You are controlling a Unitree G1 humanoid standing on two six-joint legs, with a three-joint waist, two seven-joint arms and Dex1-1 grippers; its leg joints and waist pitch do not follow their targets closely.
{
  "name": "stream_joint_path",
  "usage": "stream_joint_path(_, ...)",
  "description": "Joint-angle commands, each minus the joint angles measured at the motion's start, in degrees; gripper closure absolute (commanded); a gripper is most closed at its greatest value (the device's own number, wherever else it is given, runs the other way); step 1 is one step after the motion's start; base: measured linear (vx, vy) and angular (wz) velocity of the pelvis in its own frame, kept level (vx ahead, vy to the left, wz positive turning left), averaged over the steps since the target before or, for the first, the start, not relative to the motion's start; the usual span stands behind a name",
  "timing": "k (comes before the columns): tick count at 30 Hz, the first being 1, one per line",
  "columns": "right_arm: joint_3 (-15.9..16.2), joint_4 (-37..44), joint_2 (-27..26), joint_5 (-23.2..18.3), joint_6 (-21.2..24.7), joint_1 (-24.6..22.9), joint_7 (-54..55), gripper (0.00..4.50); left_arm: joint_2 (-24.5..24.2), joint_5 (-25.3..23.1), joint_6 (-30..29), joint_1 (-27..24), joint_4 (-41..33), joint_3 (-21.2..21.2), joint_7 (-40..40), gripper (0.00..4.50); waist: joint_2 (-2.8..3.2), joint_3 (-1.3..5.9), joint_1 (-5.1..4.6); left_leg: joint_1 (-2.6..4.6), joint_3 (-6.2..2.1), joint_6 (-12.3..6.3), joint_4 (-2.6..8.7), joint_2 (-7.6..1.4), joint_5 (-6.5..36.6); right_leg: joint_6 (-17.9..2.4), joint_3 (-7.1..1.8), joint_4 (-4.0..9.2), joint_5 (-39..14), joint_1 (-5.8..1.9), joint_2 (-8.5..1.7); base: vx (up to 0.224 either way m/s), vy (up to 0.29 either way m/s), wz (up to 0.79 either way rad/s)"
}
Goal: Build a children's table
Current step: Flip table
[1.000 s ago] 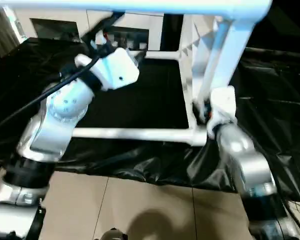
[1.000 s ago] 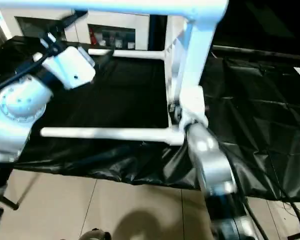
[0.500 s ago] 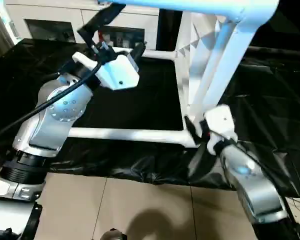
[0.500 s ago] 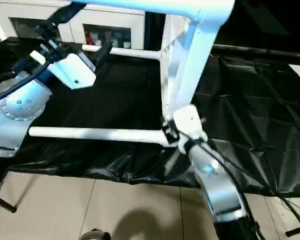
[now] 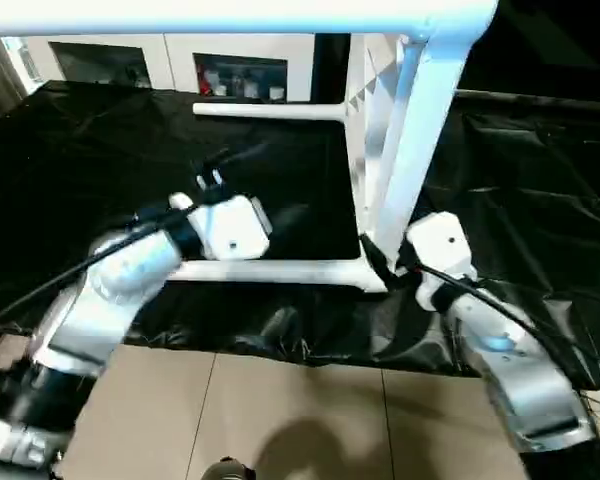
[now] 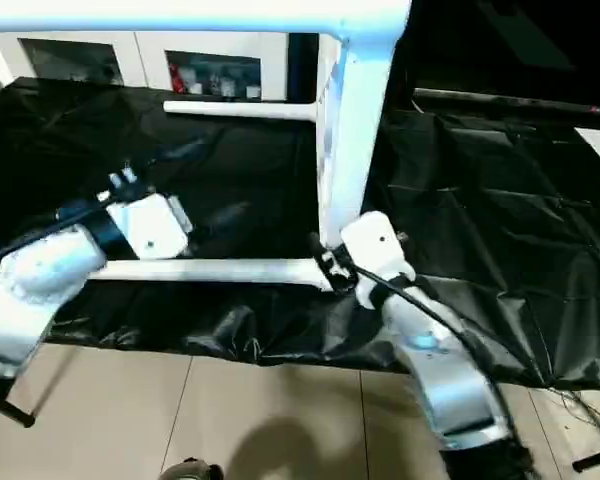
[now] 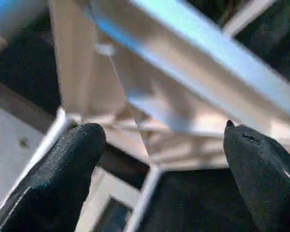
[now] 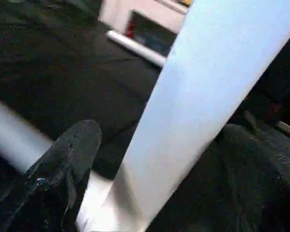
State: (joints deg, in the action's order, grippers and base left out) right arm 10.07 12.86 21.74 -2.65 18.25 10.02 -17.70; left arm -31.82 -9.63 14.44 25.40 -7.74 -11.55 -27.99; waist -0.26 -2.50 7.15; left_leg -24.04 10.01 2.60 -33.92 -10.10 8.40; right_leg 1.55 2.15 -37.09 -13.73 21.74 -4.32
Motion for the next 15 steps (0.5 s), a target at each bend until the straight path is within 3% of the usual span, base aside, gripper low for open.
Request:
stream_joint_path(1, -1.34, 1.86, 1.97, -1.72, -0.1, -0.76, -3.89, 0.3, 0.43, 0.07, 0.68, 1.02, -1.93, 2.6, 1.93, 0.0, 0.05, 3.27, -0.01, 2.34, -1.27, 2.22, 4.3, -2.96, 15.71, -7.66, -2.21, 4.49, -1.77, -1.43, -3.6, 0.0, 0.0, 0.0)
stream_joint_path(5, -2.92, 3.51, 7.94, -5.58, -0.96, -2.56, -12.79, 0.3, 0.34, -2.66, 2.76, 4.57, -3.04, 6.52, 7.01, 0.0, -0.52, 3.27, 0.08, 2.39, -1.28, 0.82, 3.99, -2.99, 14.85, -7.56, -2.13, 4.76, -3.28, -1.62, -3.62, 0.0, 0.0, 0.0)
stream_joint_path(10, -1.79, 6.79, 13.25, -10.11, -0.4, -4.64, -22.41, 0.3, -0.79, -6.42, 3.84, 6.41, -4.26, 8.43, 9.41, 0.0, -0.73, 3.26, 0.31, 2.39, -1.37, -0.22, 3.92, -3.2, 14.62, -7.49, -2.07, 4.75, -3.6, -1.51, -3.65, 0.0, 0.0, 0.0)
stream_joint_path(15, -1.84, 8.14, 12.18, -12.3, 0.1, -3.95, -23.74, 0.3, -1.25, -11.08, 3.74, 8.27, -2.98, 9.49, 12.91, 0.0, -0.86, 3.23, 0.29, 2.47, -1.42, -0.07, 3.93, -3.17, 15.16, -7.85, -1.97, 4.92, -5.06, -1.14, -3.61, 0.0, 0.0, 0.0)
